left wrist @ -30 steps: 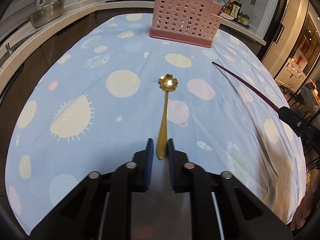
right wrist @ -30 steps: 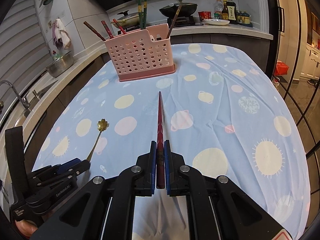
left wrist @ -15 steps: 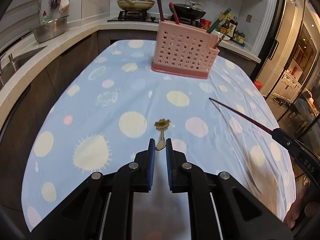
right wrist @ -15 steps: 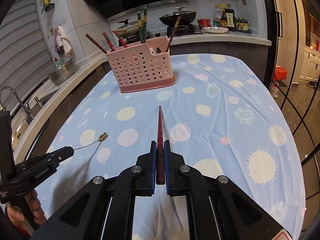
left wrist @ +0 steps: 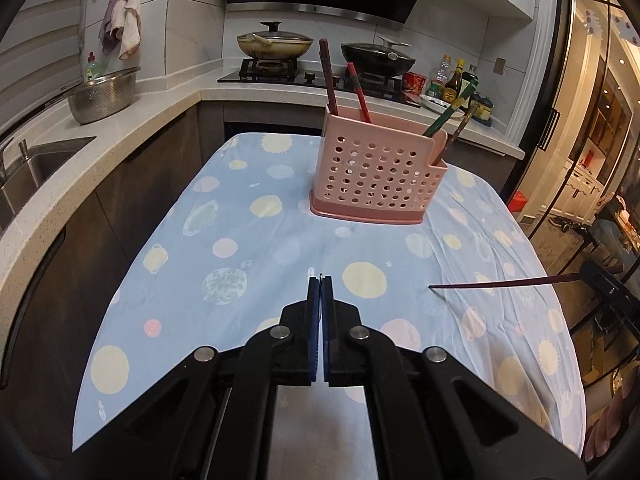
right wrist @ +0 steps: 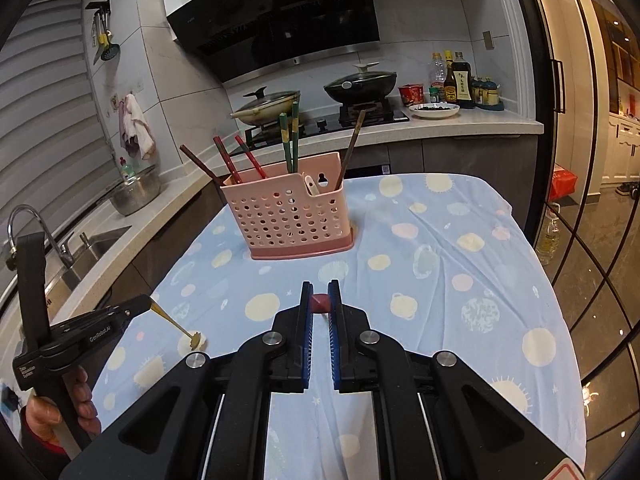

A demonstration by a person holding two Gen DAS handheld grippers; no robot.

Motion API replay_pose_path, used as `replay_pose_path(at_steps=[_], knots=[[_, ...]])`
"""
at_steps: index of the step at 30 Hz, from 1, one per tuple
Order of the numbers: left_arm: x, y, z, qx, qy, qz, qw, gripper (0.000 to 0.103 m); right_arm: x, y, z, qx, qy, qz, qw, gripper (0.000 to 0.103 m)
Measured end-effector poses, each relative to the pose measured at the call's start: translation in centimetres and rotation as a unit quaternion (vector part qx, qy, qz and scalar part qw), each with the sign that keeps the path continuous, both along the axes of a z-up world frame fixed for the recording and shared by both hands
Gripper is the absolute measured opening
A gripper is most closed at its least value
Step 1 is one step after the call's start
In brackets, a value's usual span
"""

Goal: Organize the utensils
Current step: 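Lift the spoon with the left tool while the right tool carries the chopstick into the holder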

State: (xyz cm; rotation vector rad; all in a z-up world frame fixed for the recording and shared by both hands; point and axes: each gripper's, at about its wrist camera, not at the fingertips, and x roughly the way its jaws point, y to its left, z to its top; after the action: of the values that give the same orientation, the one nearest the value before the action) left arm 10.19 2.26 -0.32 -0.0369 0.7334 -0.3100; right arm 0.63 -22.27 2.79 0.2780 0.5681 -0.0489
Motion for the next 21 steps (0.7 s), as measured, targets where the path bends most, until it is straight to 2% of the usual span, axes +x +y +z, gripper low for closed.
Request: replay_pose_path(at_steps=[13, 21], knots=[[1.5, -1.5, 4.8, -0.002, -0.032, -0.022, 0.9993, 0.000, 3.3, -0.9, 4.2, -0.005, -0.035, 0.020, 0.999, 0.007], [3.8, -4.4, 10.6, -0.015, -0.081, -0.048, 0.9955, 0.000, 6.6, -1.2, 10.2, -0.028, -0.089, 0.019, 0.995, 0.007]])
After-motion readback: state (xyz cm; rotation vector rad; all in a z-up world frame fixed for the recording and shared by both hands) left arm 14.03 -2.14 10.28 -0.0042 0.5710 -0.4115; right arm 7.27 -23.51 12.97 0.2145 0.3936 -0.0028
